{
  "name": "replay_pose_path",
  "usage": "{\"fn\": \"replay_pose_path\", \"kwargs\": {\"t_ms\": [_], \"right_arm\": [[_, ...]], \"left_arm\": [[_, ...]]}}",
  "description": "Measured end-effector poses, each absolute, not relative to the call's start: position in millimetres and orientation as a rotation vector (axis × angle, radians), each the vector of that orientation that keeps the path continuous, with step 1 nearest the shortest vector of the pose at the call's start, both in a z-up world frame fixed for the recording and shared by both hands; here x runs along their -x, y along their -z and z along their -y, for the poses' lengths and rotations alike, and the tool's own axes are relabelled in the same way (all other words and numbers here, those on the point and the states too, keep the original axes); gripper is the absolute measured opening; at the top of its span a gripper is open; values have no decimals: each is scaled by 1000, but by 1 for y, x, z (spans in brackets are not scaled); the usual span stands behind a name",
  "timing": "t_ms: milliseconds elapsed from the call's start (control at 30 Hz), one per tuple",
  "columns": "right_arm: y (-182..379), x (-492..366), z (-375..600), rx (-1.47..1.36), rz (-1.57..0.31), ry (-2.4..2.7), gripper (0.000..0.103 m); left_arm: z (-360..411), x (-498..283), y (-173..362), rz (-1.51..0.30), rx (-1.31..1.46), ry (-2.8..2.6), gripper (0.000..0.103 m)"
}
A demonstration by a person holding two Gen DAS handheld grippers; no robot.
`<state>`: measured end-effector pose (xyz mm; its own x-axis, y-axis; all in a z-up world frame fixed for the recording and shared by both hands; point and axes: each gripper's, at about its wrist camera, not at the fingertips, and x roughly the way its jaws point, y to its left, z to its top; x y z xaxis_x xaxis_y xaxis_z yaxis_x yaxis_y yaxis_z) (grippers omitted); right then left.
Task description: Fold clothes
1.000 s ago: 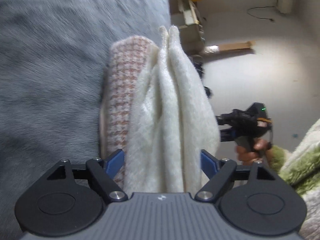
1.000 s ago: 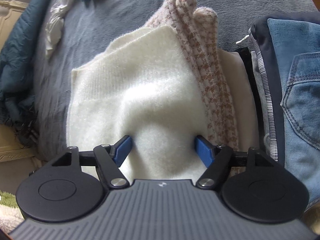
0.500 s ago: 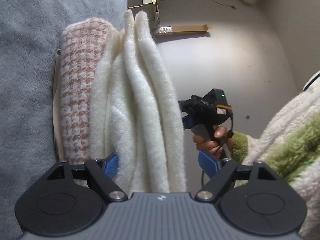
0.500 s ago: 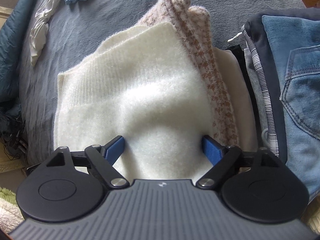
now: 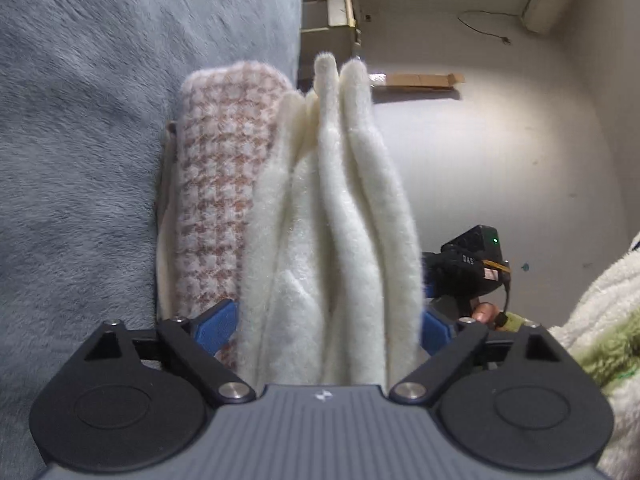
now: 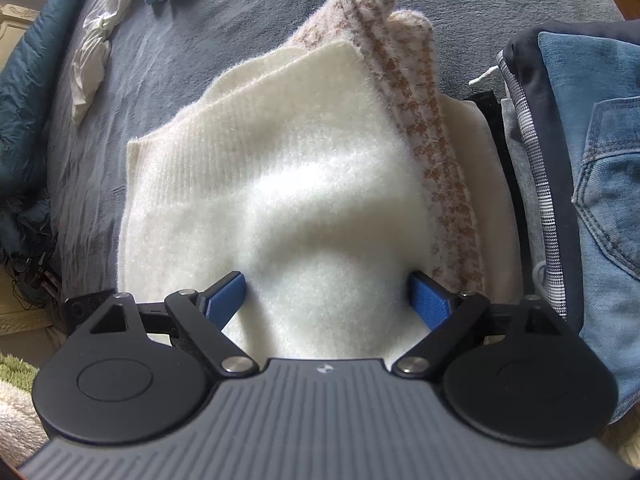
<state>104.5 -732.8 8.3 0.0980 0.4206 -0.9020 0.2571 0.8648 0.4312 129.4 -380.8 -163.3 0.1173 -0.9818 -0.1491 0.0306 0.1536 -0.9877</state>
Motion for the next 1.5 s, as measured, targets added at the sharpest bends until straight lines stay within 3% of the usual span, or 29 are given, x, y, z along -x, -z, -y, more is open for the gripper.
{"fn": "replay_pose_path", "kwargs": {"t_ms": [167, 700, 1000, 1300, 1500], "right_arm": [[-6, -101, 738, -585, -1475, -179, 90], [11, -89, 797, -904, -1240, -377, 88], [-37, -81, 793, -780, -1022, -562, 85], [-2, -144, 820, -816, -852, -537, 85], [23, -168, 809, -808, -907, -610, 85]], "left_arm": [[391, -135, 176, -1214, 1159, 1074, 99], [431, -161, 140, -1393, 952, 975, 89], [442, -161, 131, -1437, 882, 855, 86], [451, -164, 135, -1477, 857, 784, 88], [454, -168, 145, -1499, 891, 770, 92]]}}
